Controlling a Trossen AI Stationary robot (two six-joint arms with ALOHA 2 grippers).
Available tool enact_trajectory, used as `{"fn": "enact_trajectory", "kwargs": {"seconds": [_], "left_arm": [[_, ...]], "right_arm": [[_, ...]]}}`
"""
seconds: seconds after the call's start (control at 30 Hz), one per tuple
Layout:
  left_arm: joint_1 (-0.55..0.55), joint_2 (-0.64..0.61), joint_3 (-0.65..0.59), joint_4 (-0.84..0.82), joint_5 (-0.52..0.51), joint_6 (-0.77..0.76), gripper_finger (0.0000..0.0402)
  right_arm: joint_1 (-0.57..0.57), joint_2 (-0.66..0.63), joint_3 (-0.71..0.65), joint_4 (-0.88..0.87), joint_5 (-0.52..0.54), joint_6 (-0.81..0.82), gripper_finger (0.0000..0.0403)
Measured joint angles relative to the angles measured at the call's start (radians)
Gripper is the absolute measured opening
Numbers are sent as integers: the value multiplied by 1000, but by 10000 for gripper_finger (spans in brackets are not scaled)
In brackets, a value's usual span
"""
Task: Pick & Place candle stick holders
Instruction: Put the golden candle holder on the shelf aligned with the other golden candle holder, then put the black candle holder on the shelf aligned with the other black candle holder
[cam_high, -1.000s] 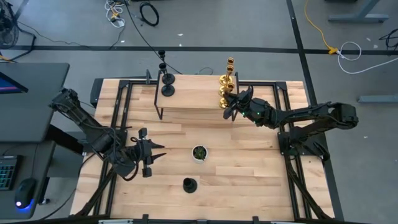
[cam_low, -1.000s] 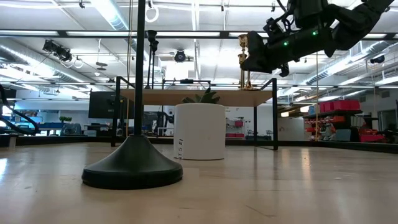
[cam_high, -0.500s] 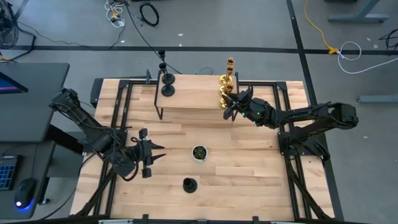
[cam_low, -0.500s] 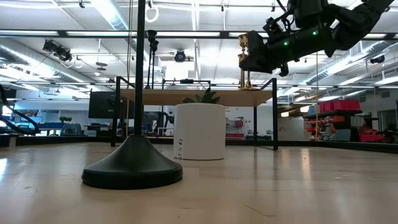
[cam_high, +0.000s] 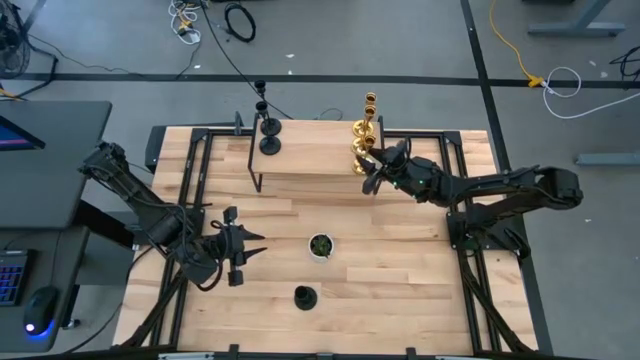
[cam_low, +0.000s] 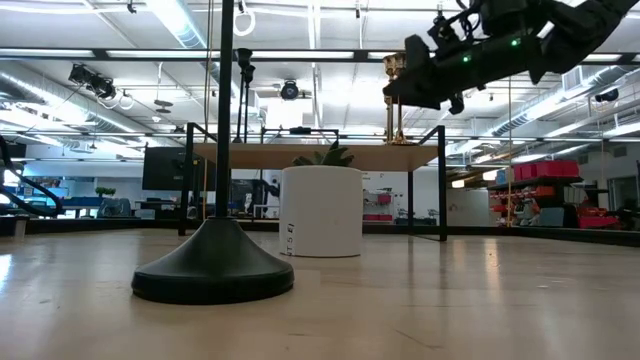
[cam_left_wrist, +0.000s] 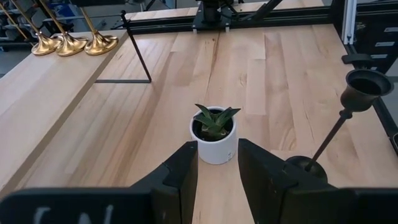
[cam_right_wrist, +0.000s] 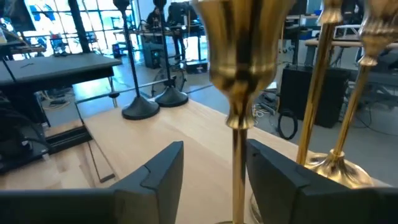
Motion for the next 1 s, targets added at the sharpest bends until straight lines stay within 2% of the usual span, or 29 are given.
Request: {"fn": "enact_trajectory", "kwargs": {"seconds": [0.3, 0.57, 0.9, 1.0], "left_arm": [[0, 0, 0, 0, 0, 0, 117], [0, 0, 0, 0, 0, 0, 117], [0, 0, 0, 3, 19, -5, 117], [0, 0, 0, 23, 58, -7, 117]], "right_arm": [[61, -148, 1, -177, 9, -33, 176], [137, -283, 1, -317, 115, -47, 176], [255, -326, 1, -358, 104, -47, 176], [309, -326, 1, -361, 47, -44, 176]]}}
